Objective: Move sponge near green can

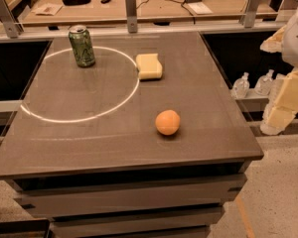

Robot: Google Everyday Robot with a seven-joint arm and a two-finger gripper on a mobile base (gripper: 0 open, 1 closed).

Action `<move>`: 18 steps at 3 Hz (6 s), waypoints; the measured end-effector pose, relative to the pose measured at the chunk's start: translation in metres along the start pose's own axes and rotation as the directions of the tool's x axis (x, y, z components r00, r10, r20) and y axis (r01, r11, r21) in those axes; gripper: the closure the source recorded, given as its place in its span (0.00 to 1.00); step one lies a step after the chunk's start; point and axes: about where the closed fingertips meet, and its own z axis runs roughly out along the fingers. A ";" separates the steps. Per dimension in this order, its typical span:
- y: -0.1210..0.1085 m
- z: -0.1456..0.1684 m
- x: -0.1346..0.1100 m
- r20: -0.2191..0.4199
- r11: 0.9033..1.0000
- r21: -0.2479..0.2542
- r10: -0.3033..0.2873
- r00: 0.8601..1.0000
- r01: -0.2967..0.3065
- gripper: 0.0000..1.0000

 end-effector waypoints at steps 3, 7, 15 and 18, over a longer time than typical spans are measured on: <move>0.001 -0.002 -0.007 0.004 0.991 -0.006 -0.136 0.991 0.136 0.00; -0.028 0.035 -0.005 0.036 0.670 -0.098 -0.736 0.676 0.736 0.00; -0.137 0.096 -0.155 0.011 -0.144 -0.053 -0.990 -0.144 0.988 0.00; -0.175 0.150 -0.211 0.038 -0.313 -0.050 -0.949 -0.312 0.948 0.00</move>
Offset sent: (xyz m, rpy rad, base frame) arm 0.0020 0.0006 -0.0002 0.0117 -0.0022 0.0508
